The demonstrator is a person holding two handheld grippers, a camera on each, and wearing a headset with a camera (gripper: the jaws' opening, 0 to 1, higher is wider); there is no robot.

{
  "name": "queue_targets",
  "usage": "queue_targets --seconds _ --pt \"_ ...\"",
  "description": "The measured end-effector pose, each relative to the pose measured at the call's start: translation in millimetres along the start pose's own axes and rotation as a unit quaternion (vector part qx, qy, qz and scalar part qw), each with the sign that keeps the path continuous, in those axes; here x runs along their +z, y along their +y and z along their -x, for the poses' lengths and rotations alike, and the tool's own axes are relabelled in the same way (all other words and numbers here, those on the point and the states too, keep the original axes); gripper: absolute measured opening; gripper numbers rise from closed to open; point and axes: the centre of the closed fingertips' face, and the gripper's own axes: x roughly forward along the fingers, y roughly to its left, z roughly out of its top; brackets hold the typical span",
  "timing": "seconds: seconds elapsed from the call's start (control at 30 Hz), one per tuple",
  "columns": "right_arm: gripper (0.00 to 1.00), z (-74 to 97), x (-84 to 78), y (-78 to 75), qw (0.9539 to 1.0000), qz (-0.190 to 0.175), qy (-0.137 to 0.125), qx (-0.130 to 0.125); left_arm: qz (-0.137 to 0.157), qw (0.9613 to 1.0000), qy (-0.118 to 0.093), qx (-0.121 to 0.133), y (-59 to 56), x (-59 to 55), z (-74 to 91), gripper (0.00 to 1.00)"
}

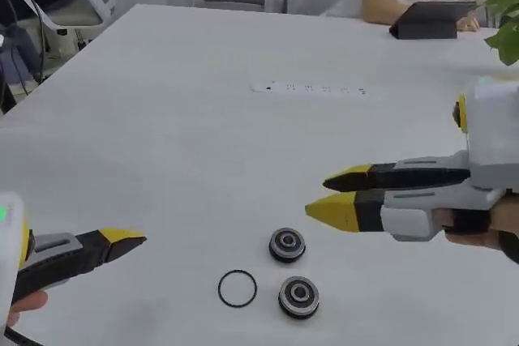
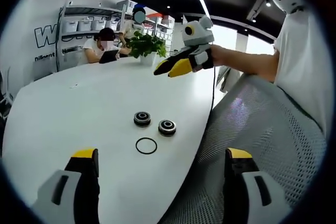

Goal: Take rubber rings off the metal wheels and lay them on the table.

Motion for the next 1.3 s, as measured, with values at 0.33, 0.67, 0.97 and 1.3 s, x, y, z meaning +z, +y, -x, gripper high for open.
queue_targets --seconds 0.33,0.67,0.97,1.3 --pt "0.33 -1.3 -42.2 -9.8 0.9979 -0.013 0.064 0.004 -0.042 0.9991 -0.008 -0.006 9.1 49.0 3.0 0.96" --pt "0.33 -4.7 -66.6 -13.1 0.9948 -0.011 0.100 0.011 -0.123 0.9913 -0.030 -0.036 4.8 107.5 -10.9 0.96" --pt "0.32 -13.0 -89.0 -2.2 0.9886 0.011 0.145 0.040 -0.170 0.9808 -0.032 -0.089 -14.8 128.8 -56.6 0.92" --pt "0.29 -15.7 -96.5 -3.6 0.9884 -0.004 0.146 0.043 -0.158 0.9760 -0.075 -0.130 -28.6 113.2 -111.6 0.66"
